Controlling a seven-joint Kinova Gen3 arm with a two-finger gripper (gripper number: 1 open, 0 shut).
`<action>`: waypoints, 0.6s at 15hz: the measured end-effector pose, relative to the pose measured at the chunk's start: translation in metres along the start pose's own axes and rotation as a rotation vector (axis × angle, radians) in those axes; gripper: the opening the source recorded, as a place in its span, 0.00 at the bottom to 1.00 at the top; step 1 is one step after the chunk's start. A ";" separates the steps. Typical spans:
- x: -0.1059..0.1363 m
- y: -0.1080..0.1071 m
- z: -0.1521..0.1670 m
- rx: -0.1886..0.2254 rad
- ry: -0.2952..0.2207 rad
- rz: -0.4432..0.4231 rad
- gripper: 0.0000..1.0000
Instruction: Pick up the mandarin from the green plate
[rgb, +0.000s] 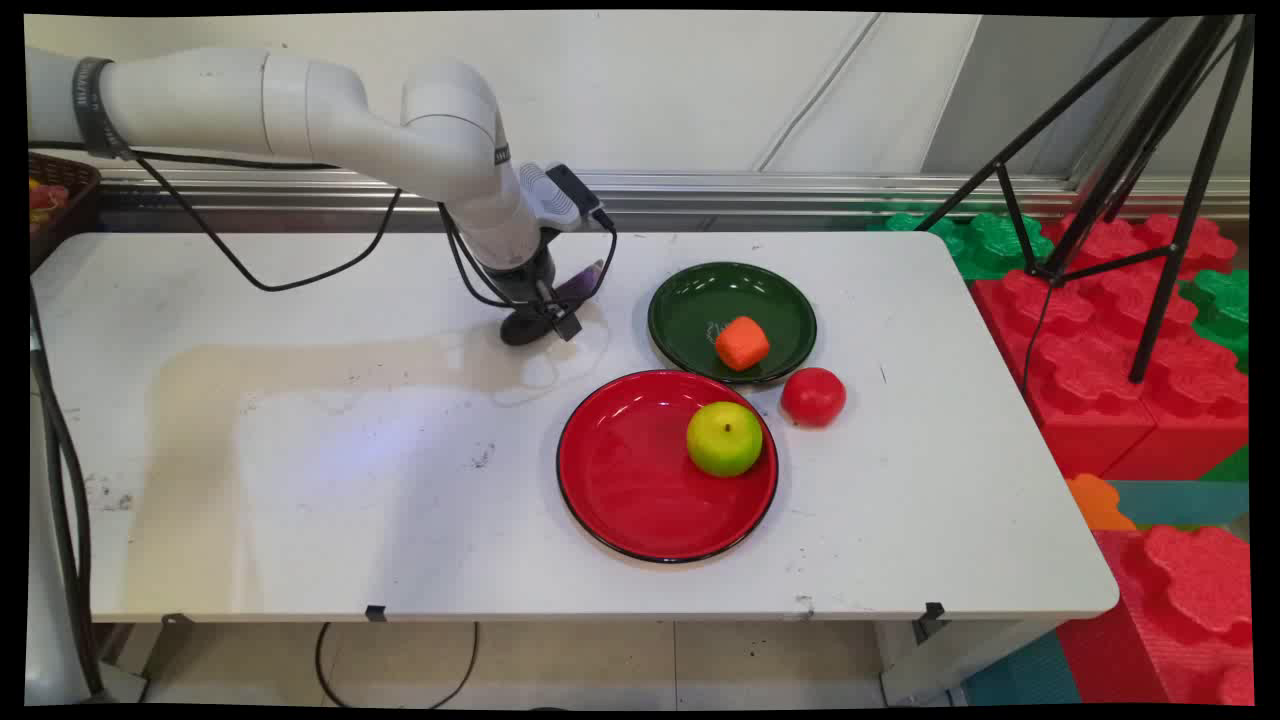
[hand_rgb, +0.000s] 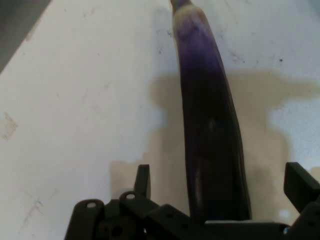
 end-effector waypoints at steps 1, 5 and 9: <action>0.000 -0.001 -0.003 0.002 0.007 0.012 1.00; -0.002 -0.003 -0.017 0.004 0.040 0.070 1.00; -0.009 -0.003 -0.048 -0.014 0.113 0.165 1.00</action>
